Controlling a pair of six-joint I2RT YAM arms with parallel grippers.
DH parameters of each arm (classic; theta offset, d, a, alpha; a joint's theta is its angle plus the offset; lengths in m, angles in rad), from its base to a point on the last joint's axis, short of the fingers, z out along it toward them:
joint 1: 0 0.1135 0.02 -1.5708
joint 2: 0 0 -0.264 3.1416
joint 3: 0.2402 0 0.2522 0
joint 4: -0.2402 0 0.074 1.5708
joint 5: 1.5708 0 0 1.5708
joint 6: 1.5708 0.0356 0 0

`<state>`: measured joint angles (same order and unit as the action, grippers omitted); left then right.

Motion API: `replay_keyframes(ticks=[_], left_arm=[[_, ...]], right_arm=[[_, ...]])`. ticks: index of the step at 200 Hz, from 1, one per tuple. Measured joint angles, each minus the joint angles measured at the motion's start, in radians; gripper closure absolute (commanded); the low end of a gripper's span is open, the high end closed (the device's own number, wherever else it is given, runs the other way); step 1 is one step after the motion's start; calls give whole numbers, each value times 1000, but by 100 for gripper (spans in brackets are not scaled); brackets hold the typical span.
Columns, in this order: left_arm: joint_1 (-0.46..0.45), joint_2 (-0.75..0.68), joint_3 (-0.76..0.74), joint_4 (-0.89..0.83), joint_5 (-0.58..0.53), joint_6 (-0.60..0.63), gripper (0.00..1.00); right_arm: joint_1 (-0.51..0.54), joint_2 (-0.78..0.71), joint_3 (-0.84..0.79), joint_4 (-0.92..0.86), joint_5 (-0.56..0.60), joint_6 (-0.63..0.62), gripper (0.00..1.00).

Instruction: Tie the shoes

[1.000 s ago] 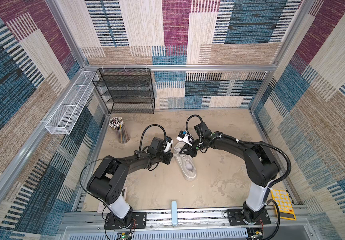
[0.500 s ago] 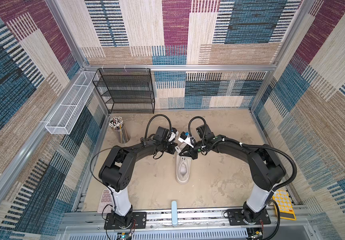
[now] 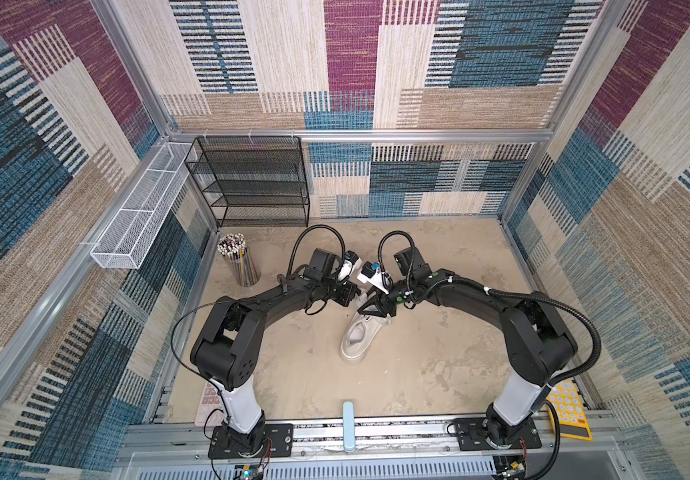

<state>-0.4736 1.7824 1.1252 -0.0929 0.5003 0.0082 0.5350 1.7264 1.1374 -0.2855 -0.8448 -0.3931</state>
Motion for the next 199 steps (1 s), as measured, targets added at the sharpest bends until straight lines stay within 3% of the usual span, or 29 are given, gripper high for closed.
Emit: replay_keyframes(ticks=[45, 86, 142, 199], left_arm=[[0, 43, 45, 1, 46, 51, 100], [-1, 75, 90, 0, 106, 109, 100], [-6, 84, 100, 0, 161, 152, 100], [-16, 78, 89, 2, 183, 156, 100]], right_arm=[[-72, -109, -98, 45, 22, 102, 43], [-157, -176, -213, 145, 37, 275, 48], [-164, -81, -212, 280, 26, 549, 56], [-161, -5, -177, 371, -13, 657, 64]])
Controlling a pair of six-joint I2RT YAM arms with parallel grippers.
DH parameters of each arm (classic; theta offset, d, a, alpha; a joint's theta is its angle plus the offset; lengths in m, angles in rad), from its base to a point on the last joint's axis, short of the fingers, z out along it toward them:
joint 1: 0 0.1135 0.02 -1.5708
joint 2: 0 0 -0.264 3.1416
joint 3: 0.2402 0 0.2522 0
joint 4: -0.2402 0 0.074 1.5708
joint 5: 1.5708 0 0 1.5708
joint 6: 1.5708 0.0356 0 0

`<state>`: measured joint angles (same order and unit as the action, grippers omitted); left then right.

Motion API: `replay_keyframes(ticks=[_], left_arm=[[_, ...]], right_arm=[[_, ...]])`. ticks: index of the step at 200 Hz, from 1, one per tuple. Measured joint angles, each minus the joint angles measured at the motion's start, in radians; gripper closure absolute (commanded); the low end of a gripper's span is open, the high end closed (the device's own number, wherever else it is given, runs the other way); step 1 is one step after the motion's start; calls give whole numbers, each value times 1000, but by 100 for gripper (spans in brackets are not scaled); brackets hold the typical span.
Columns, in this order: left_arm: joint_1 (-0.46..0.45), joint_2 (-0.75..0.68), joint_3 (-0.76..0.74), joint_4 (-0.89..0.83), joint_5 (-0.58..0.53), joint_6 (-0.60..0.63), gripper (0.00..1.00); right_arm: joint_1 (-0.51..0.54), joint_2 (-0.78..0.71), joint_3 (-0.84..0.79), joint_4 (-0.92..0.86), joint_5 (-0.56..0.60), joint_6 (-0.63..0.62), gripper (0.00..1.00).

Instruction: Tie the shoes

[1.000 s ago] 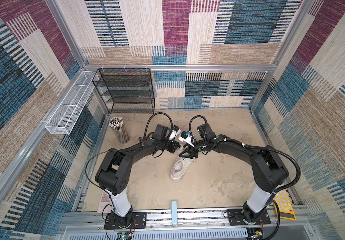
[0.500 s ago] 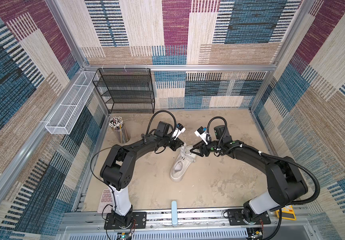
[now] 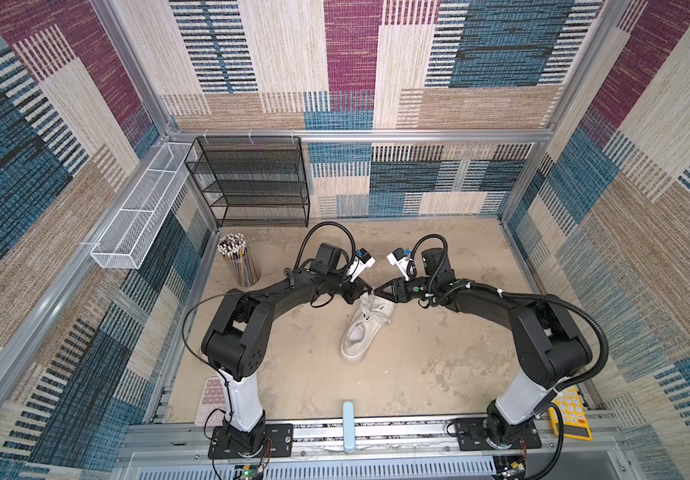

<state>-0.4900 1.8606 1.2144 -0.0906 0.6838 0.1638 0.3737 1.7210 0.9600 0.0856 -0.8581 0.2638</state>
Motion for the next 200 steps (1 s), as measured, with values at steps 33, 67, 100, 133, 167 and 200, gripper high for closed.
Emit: replay_keyframes(ticks=[33, 67, 100, 133, 167, 200], left_arm=[[-3, -12, -23, 27, 0, 0, 99], [-3, -27, -32, 38, -11, -1, 79], [0, -50, -37, 31, -55, -1, 54], [39, -99, -56, 42, -89, -16, 39], [96, -180, -114, 38, -143, -68, 36], [119, -300, -237, 6, -160, -108, 36]], right_arm=[[2, 37, 15, 15, -12, 16, 86], [5, 38, 15, 29, -10, 27, 100], [11, -5, -21, 37, 7, 58, 100], [41, -72, -65, 46, 96, 120, 100], [56, -101, -98, 43, 195, 208, 100], [61, -128, -105, 18, 282, 272, 100]])
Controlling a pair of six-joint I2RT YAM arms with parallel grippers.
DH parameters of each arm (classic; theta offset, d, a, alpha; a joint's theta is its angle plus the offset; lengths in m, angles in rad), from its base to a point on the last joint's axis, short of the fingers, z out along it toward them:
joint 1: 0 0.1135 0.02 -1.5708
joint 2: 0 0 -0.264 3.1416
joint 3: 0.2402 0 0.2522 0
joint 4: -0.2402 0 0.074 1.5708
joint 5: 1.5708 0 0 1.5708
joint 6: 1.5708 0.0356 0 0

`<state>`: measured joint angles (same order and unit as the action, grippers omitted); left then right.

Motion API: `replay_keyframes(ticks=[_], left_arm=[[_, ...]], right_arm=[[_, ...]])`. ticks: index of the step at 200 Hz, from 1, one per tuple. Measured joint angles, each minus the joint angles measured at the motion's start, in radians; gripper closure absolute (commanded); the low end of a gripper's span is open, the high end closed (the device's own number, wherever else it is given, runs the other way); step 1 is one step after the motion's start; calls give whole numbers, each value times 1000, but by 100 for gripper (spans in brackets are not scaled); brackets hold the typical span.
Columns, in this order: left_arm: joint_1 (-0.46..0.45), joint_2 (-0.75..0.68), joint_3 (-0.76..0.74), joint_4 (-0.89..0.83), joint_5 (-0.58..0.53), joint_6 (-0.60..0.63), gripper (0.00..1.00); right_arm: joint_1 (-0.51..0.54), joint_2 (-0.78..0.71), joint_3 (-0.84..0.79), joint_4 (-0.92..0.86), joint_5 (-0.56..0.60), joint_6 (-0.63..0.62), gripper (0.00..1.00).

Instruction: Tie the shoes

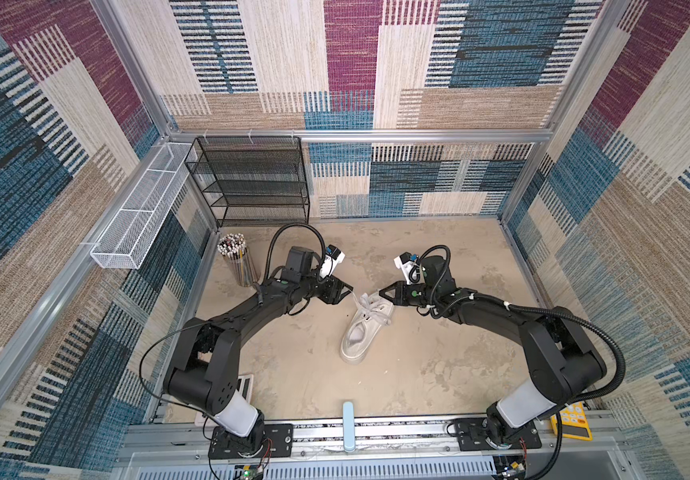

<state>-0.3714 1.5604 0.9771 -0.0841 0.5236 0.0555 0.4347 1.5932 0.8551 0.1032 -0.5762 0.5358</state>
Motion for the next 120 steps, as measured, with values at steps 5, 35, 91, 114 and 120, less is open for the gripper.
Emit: replay_keyframes(ticks=[5, 35, 91, 114, 120], left_arm=[[0, -14, -14, -7, 1, 0, 35], [0, -95, -101, -55, 6, -20, 31], [10, -219, -220, -63, -25, -82, 8], [26, -204, -210, -67, -31, -109, 6], [32, -198, -210, -70, -32, -115, 1]], right_arm=[[2, -3, 1, -5, 12, 10, 100], [19, -13, 13, -46, 72, 39, 100], [60, -28, 24, -146, 192, 138, 100], [68, -48, 23, -203, 263, 218, 100], [68, -53, 19, -217, 295, 245, 100]])
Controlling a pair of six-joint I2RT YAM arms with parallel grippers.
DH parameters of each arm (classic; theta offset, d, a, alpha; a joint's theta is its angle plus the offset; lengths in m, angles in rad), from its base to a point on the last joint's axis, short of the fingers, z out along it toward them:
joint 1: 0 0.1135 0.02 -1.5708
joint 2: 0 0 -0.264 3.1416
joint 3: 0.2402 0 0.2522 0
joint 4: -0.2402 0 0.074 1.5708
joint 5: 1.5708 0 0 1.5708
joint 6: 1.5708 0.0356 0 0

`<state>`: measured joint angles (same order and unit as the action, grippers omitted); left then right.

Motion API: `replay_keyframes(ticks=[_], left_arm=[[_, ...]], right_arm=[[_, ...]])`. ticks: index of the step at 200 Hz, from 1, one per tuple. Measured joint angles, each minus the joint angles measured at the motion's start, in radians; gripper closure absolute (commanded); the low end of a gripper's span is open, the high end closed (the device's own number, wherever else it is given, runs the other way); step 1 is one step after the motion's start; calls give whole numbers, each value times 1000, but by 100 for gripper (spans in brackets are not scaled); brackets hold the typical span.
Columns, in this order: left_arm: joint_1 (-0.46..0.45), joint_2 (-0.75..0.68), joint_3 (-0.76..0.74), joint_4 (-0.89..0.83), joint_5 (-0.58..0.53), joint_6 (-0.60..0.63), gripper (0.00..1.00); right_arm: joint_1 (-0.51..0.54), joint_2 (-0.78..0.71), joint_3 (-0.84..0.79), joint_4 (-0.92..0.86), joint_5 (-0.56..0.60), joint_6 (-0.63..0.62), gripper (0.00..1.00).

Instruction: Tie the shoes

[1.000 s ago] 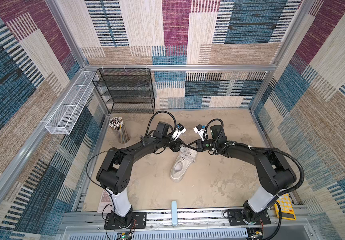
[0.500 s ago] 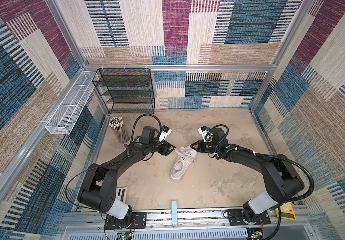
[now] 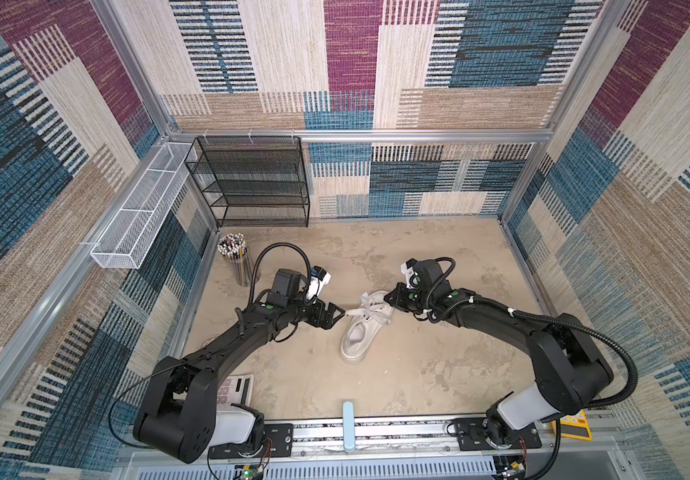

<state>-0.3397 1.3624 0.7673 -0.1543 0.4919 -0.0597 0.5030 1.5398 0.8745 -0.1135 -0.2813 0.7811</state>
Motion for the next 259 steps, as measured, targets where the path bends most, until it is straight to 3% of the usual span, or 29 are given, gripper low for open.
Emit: replay_keyframes(ticks=[55, 153, 175, 190, 203, 239, 259], left_arm=[[22, -22, -47, -6, 5, -68, 1], [48, -31, -77, -6, 37, -79, 1], [48, -24, -81, -6, 48, -82, 1], [48, -20, -83, -7, 59, -87, 1], [47, -18, -82, -7, 65, -87, 1], [32, 6, -77, -22, 102, -94, 2], [10, 17, -76, -23, 135, -101, 2]], right_arm=[[29, -30, -42, -103, 131, 213, 100], [35, 10, -23, -215, 230, 340, 100], [36, 4, -39, -217, 232, 344, 72], [36, 3, -41, -221, 232, 343, 42], [36, 0, -35, -231, 234, 342, 24], [36, -50, -24, -267, 272, 338, 18], [31, -91, -31, -256, 272, 310, 0]])
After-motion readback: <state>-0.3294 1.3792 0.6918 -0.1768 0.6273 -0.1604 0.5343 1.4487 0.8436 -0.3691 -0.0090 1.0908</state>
